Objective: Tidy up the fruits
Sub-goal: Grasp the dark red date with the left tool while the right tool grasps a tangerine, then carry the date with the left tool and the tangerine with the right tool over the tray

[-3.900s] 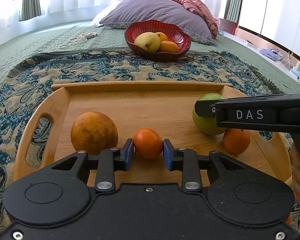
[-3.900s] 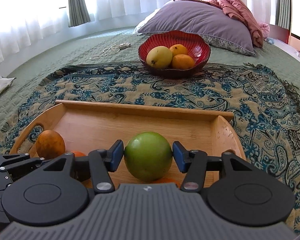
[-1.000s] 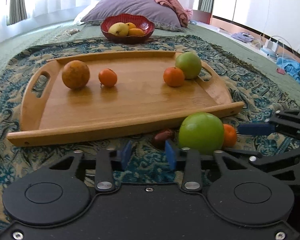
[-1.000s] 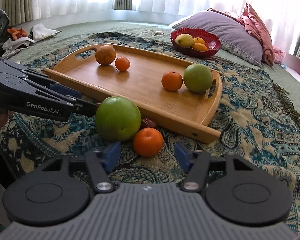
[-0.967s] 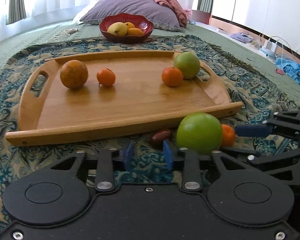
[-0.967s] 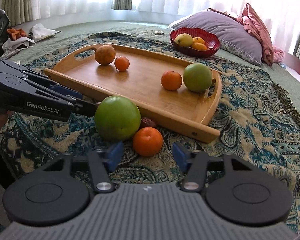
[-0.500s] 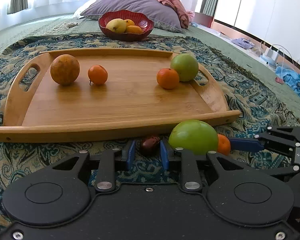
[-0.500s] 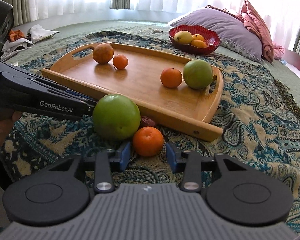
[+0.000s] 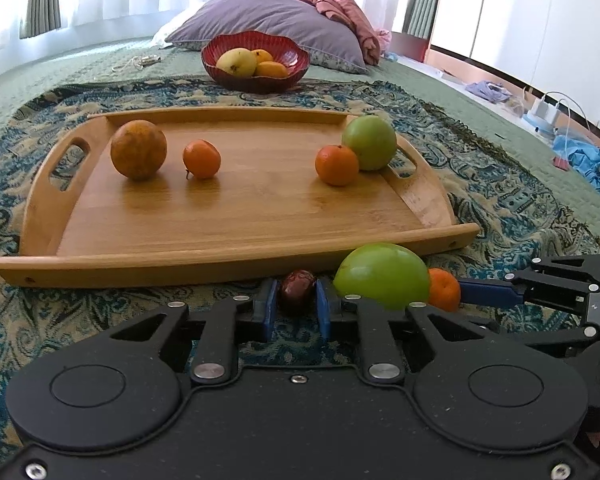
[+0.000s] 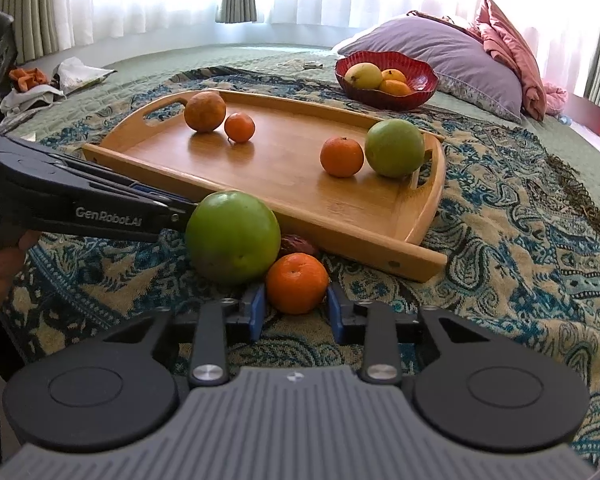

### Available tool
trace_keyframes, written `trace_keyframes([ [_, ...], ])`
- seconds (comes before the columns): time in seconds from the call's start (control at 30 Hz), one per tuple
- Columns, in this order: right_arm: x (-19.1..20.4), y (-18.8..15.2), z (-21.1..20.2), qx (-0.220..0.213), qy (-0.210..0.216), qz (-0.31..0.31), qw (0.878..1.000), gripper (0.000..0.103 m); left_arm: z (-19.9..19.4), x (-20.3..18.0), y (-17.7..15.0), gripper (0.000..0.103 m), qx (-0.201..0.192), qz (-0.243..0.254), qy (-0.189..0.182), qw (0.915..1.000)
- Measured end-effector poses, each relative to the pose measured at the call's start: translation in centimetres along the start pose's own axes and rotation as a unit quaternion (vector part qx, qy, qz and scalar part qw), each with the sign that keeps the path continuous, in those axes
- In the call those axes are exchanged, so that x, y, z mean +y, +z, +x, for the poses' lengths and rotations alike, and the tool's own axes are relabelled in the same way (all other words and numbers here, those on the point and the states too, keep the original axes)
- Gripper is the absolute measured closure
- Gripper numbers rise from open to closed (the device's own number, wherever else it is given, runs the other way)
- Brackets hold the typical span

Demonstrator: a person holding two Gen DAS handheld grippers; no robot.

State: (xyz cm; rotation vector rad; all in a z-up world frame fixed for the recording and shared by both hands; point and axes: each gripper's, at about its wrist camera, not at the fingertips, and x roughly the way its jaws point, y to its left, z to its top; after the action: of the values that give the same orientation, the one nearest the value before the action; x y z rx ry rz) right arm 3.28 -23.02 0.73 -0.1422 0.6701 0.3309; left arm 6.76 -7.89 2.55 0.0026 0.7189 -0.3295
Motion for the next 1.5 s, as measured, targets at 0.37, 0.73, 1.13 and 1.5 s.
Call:
trace_keyframes([
  [0.37, 0.4, 0.0, -1.4, -0.020, -0.015, 0.007, 1.000, 0.067, -1.6, 0.9, -0.5, 0.084, -0.007, 0.011, 0.025, 0.9996],
  [0.73, 1.1, 1.1, -2.6, -0.036, -0.021, 0.000, 0.999, 0.067, -2.6, 2.8, -0.5, 0.084, -0.013, 0.001, 0.046, 0.9989],
  [1.13, 1.7, 3.2, -2.2, -0.057, -0.023, 0.012, 0.998, 0.067, -3.0, 4.6, 0.4, 0.084, -0.024, -0.001, 0.062, 0.9978],
  [1.5, 2.3, 5.7, 0.2, -0.065, -0.028, 0.026, 0.997, 0.067, -2.0, 6.3, 2.5, 0.083, -0.030, -0.006, 0.071, 0.9970],
])
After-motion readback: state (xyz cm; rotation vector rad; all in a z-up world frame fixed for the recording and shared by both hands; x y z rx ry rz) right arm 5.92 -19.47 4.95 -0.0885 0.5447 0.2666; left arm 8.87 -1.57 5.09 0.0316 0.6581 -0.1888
